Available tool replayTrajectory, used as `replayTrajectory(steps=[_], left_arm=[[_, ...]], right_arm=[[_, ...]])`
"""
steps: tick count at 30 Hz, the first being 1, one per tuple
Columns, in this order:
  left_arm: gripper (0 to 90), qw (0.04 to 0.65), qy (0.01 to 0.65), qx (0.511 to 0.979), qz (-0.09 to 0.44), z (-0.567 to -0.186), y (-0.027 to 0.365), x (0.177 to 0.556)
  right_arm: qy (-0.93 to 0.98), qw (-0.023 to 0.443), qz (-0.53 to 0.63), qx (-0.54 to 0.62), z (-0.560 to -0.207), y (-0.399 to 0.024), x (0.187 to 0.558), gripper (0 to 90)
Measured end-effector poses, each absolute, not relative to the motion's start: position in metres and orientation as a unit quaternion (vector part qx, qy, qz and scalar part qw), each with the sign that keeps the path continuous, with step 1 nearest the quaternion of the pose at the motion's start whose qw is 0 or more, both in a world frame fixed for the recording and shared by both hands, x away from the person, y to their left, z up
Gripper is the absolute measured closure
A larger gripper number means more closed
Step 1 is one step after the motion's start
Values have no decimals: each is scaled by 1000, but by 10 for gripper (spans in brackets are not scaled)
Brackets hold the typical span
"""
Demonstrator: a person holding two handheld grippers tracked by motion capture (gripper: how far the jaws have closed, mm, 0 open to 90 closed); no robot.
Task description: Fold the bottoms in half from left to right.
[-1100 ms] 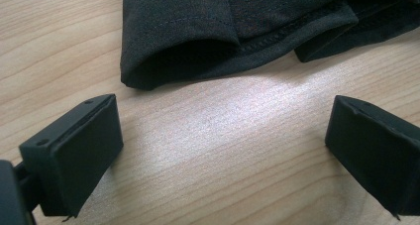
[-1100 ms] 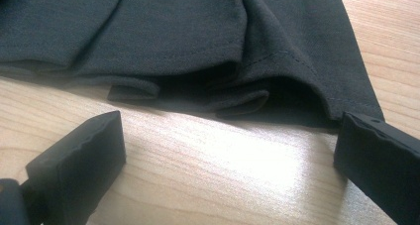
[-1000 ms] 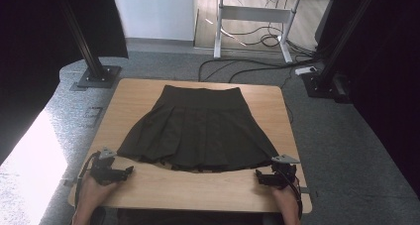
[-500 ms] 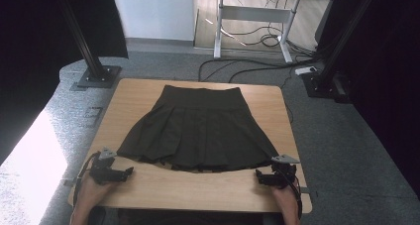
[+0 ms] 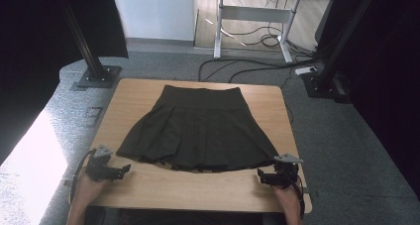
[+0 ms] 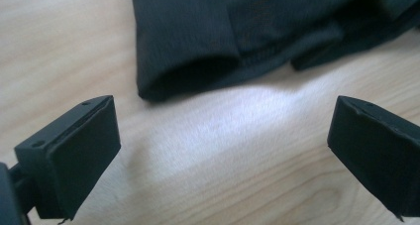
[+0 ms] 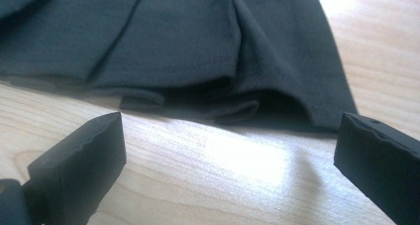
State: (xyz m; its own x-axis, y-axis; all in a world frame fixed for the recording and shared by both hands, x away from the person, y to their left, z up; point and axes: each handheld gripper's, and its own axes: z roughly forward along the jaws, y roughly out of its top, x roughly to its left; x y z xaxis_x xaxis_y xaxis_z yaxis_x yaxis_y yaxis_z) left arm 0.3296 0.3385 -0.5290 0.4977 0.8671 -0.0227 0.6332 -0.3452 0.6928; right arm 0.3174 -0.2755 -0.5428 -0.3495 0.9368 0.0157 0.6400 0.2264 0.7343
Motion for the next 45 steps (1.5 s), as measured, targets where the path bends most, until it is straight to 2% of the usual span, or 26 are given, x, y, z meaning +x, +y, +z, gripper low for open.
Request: replayTrajectory(steps=[14, 27, 34, 45], left_arm=[[0, 334, 439, 813, 185, -498, 325, 357], [0, 315, 421, 833, 170, -484, 293, 416], [0, 317, 427, 827, 183, -490, 285, 439], [2, 261, 449, 833, 189, -536, 281, 457]], right_arm=[[781, 193, 347, 482, -524, -244, 329, 0], [810, 159, 357, 438, -507, -187, 364, 0], [823, 146, 356, 418, -506, -155, 382, 1], [829, 140, 335, 426, -530, -130, 392, 12]])
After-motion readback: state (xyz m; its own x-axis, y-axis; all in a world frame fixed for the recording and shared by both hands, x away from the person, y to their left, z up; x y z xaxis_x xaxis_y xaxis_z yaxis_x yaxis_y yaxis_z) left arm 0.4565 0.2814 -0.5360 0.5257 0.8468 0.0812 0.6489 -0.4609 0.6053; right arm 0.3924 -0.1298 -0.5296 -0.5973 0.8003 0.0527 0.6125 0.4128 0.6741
